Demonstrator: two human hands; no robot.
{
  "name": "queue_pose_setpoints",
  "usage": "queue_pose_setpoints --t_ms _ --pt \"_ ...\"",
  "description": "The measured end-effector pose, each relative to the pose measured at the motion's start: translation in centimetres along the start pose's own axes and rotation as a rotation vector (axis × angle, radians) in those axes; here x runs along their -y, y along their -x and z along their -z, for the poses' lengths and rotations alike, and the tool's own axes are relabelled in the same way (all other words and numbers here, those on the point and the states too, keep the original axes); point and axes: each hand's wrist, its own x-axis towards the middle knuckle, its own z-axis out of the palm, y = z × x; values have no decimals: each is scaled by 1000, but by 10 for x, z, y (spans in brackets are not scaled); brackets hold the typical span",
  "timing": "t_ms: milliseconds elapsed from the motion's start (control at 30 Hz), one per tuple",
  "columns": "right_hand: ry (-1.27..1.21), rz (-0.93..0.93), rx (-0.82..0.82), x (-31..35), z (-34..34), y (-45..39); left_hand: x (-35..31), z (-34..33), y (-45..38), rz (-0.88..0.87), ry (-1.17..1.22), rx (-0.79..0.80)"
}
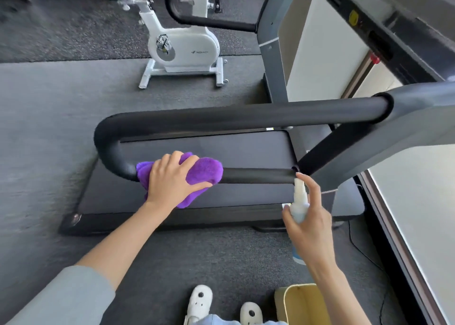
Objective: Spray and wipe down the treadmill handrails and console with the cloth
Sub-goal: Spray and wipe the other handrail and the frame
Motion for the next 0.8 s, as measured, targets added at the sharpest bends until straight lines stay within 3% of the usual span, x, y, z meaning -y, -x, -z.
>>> queue_pose_setpoints --t_ms 133,333,800 --pt "-9 45 31 17 -16 -2 40 10 12 6 -67 -41" --pt "2 41 9 24 -26 0 -4 -3 1 223 -25 -74" --pt "-25 -124 -137 -19 27 24 -174 -27 -61 -47 2 164"
